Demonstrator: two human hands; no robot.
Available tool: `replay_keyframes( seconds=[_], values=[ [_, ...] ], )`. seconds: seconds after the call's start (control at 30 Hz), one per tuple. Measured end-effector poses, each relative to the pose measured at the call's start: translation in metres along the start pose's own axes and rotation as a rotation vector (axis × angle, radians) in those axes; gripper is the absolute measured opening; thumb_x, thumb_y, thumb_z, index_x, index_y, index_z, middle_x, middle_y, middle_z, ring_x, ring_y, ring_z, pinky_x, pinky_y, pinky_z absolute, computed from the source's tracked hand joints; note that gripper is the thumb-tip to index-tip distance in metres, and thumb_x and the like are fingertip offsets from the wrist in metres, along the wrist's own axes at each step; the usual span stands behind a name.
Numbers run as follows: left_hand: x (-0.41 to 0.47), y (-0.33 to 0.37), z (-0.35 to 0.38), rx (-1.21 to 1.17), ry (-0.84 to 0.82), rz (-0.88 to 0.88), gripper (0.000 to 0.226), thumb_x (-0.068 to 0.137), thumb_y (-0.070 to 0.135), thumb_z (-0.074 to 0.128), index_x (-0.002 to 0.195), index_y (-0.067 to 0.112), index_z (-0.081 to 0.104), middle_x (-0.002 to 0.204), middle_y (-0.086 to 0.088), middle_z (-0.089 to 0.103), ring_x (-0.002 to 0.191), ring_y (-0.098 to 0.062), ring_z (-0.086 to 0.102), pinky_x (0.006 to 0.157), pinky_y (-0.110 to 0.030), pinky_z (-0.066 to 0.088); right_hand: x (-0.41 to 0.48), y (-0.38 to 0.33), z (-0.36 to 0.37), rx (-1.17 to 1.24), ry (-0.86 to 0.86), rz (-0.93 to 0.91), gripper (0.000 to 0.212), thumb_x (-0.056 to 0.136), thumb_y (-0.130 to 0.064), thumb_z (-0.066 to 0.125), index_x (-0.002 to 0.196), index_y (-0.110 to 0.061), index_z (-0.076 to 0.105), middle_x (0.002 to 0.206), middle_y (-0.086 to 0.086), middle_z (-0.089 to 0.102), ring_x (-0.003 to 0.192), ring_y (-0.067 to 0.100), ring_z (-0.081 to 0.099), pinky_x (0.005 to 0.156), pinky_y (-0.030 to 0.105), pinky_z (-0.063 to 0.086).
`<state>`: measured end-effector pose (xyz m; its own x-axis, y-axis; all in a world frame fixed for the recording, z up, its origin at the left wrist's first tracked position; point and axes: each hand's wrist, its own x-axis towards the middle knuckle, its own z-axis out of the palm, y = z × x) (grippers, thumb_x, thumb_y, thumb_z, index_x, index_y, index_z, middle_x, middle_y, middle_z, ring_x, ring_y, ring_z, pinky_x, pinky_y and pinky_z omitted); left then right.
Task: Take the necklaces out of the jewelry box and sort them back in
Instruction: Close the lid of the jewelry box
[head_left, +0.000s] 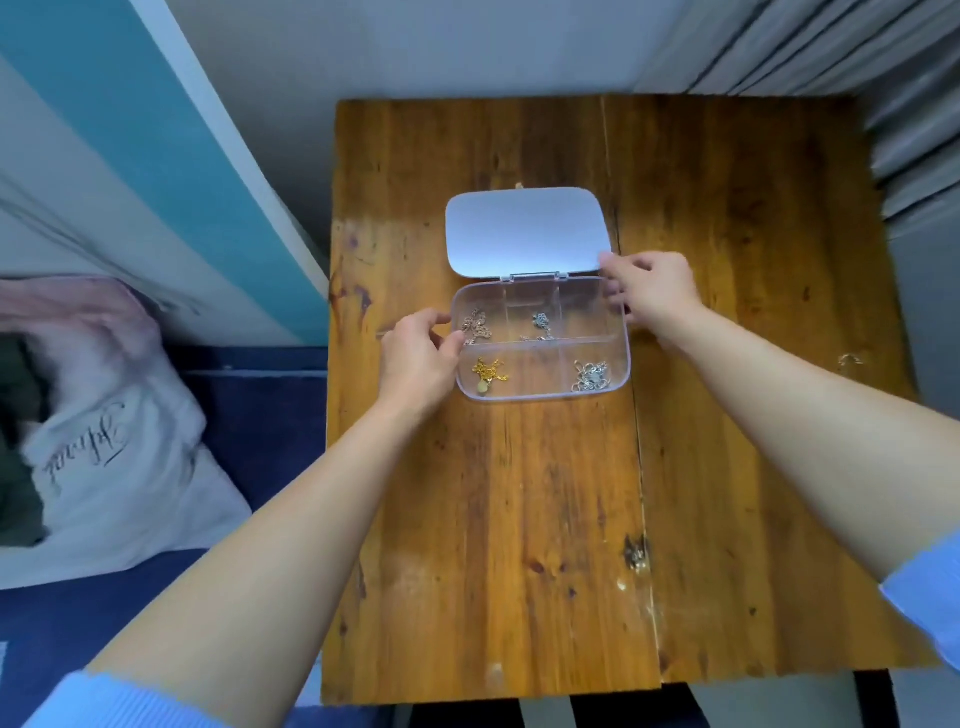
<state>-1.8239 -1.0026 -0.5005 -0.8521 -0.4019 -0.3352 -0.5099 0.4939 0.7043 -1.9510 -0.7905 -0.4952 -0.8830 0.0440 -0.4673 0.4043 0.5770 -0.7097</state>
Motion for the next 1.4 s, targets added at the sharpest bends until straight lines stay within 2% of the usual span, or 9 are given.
replay_keyframes(
  seconds=[0.13, 0.3, 0.7, 0.83, 0.97, 1.03, 1.13, 1.27, 1.4],
  values=[
    [0.008, -0.004, -0.006, -0.048, -0.046, 0.002, 0.029, 0.092, 0.025, 0.061, 0.118, 0.014, 0.064, 0.087, -0.01, 0.069, 0.083, -0.029, 0.067, 0.08, -0.048, 0.057, 0.024, -0.031, 0.008, 0.059, 0.094, 0.136, 0.036, 0.084, -0.015, 0.072, 0.118, -0.012, 0.061, 0.113, 0.008, 0.063, 0.093, 0.024, 0.063, 0.069, 0.03, 0.056],
    [0.008, -0.006, -0.006, -0.093, -0.049, -0.021, 0.028, 0.093, 0.024, 0.059, 0.118, 0.015, 0.063, 0.086, -0.009, 0.069, 0.079, -0.028, 0.069, 0.081, -0.047, 0.057, 0.018, -0.04, 0.006, 0.08, 0.131, 0.082, 0.036, 0.079, -0.003, 0.074, 0.113, -0.011, 0.063, 0.113, 0.007, 0.065, 0.089, 0.022, 0.065, 0.056, 0.022, 0.049],
    [0.003, -0.005, -0.007, -0.249, -0.111, -0.119, 0.03, 0.093, 0.024, 0.06, 0.121, 0.013, 0.063, 0.092, -0.015, 0.07, 0.083, -0.033, 0.069, 0.075, -0.051, 0.058, -0.043, -0.001, -0.028, -0.217, 0.186, -0.522, 0.014, 0.082, -0.016, 0.075, 0.093, -0.01, 0.07, 0.092, 0.007, 0.072, 0.083, 0.018, 0.064, 0.065, 0.026, 0.049],
    [-0.009, -0.009, -0.001, -0.333, -0.104, -0.201, 0.027, 0.096, 0.022, 0.056, 0.12, 0.015, 0.062, 0.103, -0.001, 0.07, 0.078, -0.015, 0.071, 0.054, -0.03, 0.06, -0.06, 0.03, -0.026, -0.52, 0.12, -0.687, 0.023, 0.086, -0.008, 0.068, 0.109, -0.007, 0.065, 0.115, 0.012, 0.068, 0.098, 0.029, 0.065, 0.064, 0.039, 0.057],
    [-0.017, -0.01, 0.001, -0.449, -0.068, -0.267, 0.026, 0.1, 0.035, 0.044, 0.089, 0.026, 0.066, 0.086, 0.014, 0.07, 0.071, -0.003, 0.07, 0.049, -0.021, 0.055, -0.063, 0.04, -0.022, -0.675, 0.107, -0.801, 0.026, 0.085, -0.004, 0.065, 0.11, -0.005, 0.061, 0.12, 0.014, 0.064, 0.09, 0.038, 0.066, 0.061, 0.035, 0.053],
    [-0.019, -0.01, 0.004, -0.426, -0.071, -0.241, 0.03, 0.099, 0.042, 0.041, 0.087, 0.028, 0.065, 0.088, 0.013, 0.068, 0.082, -0.01, 0.069, 0.059, -0.031, 0.061, -0.065, 0.044, -0.022, -0.727, 0.1, -0.826, 0.024, 0.084, -0.002, 0.064, 0.108, -0.004, 0.063, 0.121, 0.015, 0.064, 0.088, 0.039, 0.067, 0.062, 0.036, 0.054],
    [-0.023, -0.018, 0.01, -0.246, -0.082, -0.111, 0.042, 0.094, 0.05, 0.047, 0.118, 0.019, 0.061, 0.109, 0.004, 0.063, 0.099, -0.015, 0.06, 0.081, -0.039, 0.058, -0.07, 0.053, -0.019, -0.798, 0.074, -0.831, 0.027, 0.084, 0.0, 0.063, 0.111, -0.001, 0.063, 0.127, 0.019, 0.061, 0.092, 0.041, 0.067, 0.066, 0.044, 0.057],
    [-0.029, -0.03, 0.017, 0.139, 0.016, 0.131, 0.05, 0.094, 0.051, 0.045, 0.13, 0.017, 0.051, 0.121, 0.0, 0.054, 0.109, -0.018, 0.05, 0.086, -0.031, 0.042, -0.08, 0.059, -0.013, -0.781, 0.058, -0.744, 0.035, 0.085, -0.003, 0.064, 0.119, 0.0, 0.059, 0.137, 0.02, 0.054, 0.092, 0.045, 0.066, 0.068, 0.048, 0.058],
    [-0.028, -0.041, 0.018, 0.51, -0.002, 0.156, 0.066, 0.093, 0.065, 0.018, 0.139, 0.023, 0.04, 0.153, -0.009, 0.029, 0.144, -0.028, 0.019, 0.116, -0.047, 0.015, -0.088, 0.055, -0.009, -0.745, 0.055, -0.636, 0.039, 0.088, -0.006, 0.059, 0.127, -0.004, 0.054, 0.145, 0.014, 0.047, 0.106, 0.04, 0.062, 0.077, 0.047, 0.056]
  ],
)
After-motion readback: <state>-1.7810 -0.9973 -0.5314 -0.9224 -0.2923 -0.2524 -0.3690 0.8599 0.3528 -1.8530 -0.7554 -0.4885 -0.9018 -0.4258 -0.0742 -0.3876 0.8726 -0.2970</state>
